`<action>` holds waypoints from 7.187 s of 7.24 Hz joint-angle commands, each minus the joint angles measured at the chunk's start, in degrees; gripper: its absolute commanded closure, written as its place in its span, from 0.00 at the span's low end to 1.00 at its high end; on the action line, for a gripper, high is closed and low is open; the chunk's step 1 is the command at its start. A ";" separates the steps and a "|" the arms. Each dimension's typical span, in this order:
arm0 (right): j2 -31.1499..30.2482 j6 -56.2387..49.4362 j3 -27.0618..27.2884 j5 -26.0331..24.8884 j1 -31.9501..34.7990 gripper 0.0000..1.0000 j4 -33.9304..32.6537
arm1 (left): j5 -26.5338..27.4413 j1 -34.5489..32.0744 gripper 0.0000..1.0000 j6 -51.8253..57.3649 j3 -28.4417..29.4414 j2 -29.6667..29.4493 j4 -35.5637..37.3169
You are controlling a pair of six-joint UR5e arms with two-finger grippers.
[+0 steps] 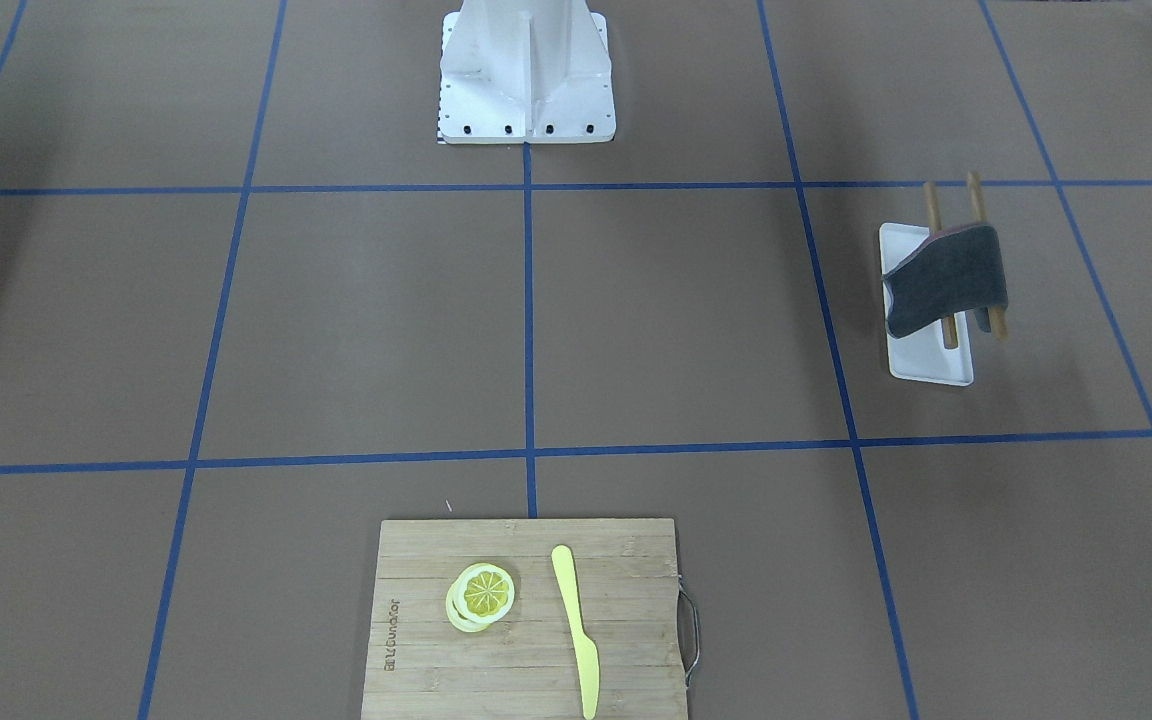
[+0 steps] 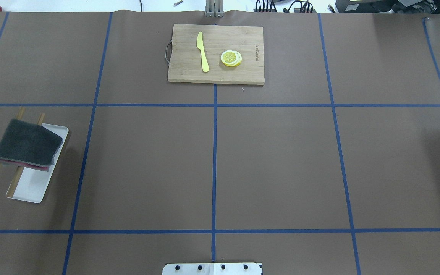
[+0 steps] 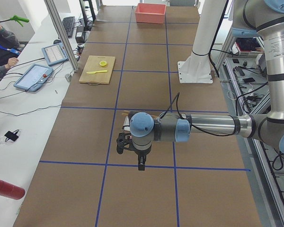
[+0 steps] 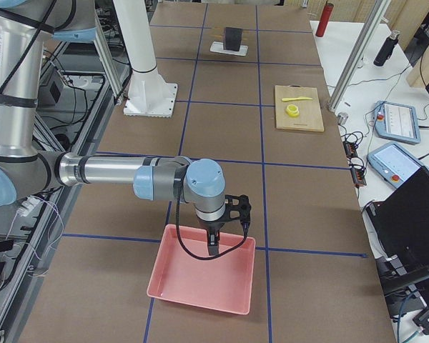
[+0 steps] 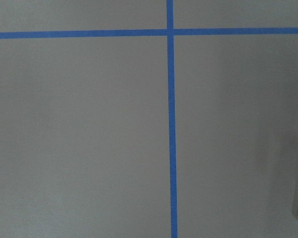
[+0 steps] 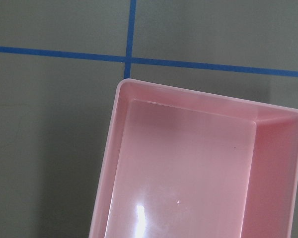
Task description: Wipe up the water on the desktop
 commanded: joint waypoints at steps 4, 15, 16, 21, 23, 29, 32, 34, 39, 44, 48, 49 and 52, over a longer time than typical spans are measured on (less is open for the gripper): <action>-0.16 -0.34 1.09 0.47 -0.08 0.00 -0.05 | 0.31 -0.33 0.01 0.00 -2.47 0.20 -0.09; -0.61 1.39 6.46 3.64 -0.43 0.00 6.28 | -0.13 -0.33 0.01 -1.05 2.01 -10.53 -14.83; -0.16 8.29 7.16 3.38 -3.22 0.00 6.37 | -0.13 0.36 0.01 -3.93 2.26 -10.53 -20.43; 2.04 16.80 7.95 1.97 -9.49 0.00 6.54 | 0.22 19.30 0.01 -36.14 2.35 -6.84 -38.90; 2.04 16.80 7.95 1.97 -9.49 0.00 6.54 | 0.57 25.22 0.02 -41.83 2.79 -6.57 -44.64; 2.04 16.89 7.87 1.44 -9.49 0.00 6.45 | 3.12 29.11 0.73 -42.80 3.41 -7.18 -45.97; 2.04 16.80 7.87 1.44 -9.49 0.00 6.45 | 3.12 29.55 0.74 -42.80 3.41 -7.19 -45.97; 2.12 16.89 7.87 1.44 -9.49 0.00 6.45 | 3.12 29.72 0.75 -42.80 3.41 -7.19 -45.97; 2.13 16.80 7.87 1.53 -9.49 0.00 6.46 | 3.56 29.46 1.00 -42.89 3.23 -6.75 -47.29; 5.45 20.38 10.23 2.06 -11.75 0.00 6.54 | 3.47 24.19 1.00 -57.59 2.26 -14.62 -45.97; 11.42 22.95 9.89 1.62 -23.70 0.03 21.47 | 8.81 27.07 1.00 -82.53 1.82 -25.34 -45.88; 14.40 22.87 9.89 1.62 -26.86 0.03 21.48 | 13.88 30.57 1.00 -90.36 1.83 -27.99 -45.54; 20.48 23.13 10.24 1.45 -33.37 0.03 23.06 | 28.74 41.12 1.00 -109.01 1.74 -38.95 -37.23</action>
